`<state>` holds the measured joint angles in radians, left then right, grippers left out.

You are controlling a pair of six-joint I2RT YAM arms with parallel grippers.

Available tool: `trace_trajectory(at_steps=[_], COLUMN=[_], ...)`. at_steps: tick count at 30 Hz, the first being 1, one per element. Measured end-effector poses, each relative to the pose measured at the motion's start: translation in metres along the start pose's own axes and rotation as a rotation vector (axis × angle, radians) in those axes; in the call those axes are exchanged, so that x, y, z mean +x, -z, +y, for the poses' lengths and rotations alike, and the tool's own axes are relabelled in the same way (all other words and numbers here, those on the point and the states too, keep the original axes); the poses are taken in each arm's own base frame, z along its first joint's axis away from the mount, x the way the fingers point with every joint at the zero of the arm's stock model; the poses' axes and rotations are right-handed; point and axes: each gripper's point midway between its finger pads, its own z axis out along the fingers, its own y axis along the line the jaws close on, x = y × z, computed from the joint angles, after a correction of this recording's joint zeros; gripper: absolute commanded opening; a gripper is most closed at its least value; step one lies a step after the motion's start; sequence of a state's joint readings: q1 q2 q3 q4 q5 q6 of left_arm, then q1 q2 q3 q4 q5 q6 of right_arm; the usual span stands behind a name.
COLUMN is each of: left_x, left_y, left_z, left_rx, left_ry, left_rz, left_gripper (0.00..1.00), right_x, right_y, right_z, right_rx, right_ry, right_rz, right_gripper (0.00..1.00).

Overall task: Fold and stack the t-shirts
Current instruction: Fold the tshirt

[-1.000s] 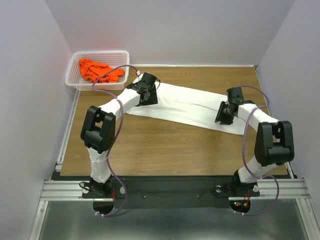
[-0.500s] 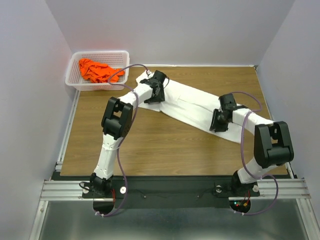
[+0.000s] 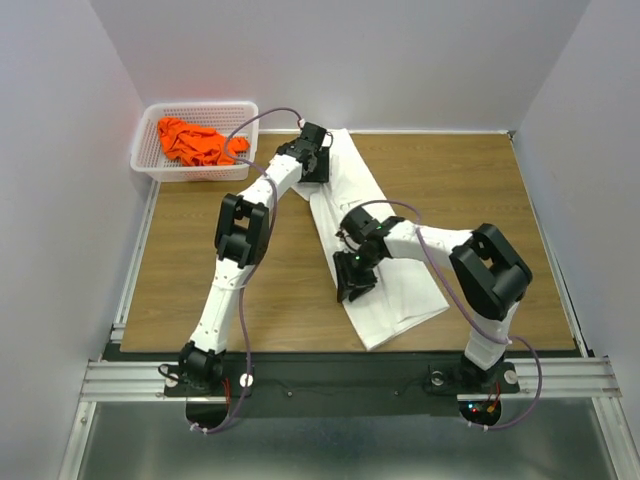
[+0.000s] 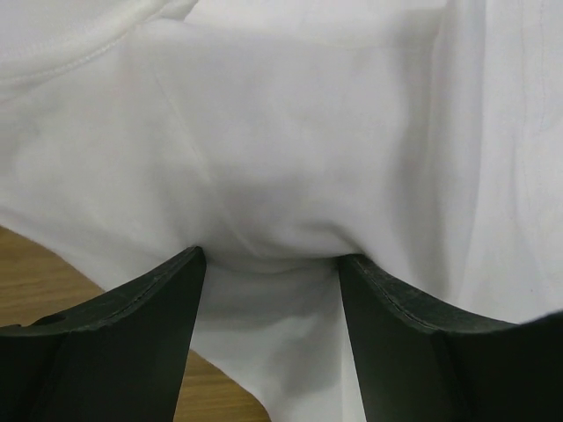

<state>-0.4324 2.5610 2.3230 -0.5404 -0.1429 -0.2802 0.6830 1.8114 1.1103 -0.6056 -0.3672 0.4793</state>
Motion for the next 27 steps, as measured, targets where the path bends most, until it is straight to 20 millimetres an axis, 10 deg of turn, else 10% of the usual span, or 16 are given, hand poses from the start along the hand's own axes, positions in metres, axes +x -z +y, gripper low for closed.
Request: trace_trajectory(at_steps=[5,14,21,27], left_x=[-0.025,-0.067,-0.088,-0.053], left_y=[-0.011,0.001,0.096,0.180], left_z=[0.004,0.014,0.015,-0.044], left_rx=[0.033,0.037,0.057,0.168], left_ry=[-0.065,-0.077,0.006,0.014], left_rz=[-0.096,-0.245,-0.317,-0.330], left_gripper=[0.84,0.88,0.79,0.74], right_x=[-0.002,-0.035,-0.066,-0.021], right_y=[-0.014,0.039,0.095,0.076], right_z=[0.045,0.012,-0.046,-0.078], right_rx=[-0.050,0.116,0.197,0.253], right_ry=[0.086,0.121,0.024,-0.004], right_rz=[0.048,-0.143,-0.304,-0.176], right_gripper=[0.48,0.47,0.41,0.38])
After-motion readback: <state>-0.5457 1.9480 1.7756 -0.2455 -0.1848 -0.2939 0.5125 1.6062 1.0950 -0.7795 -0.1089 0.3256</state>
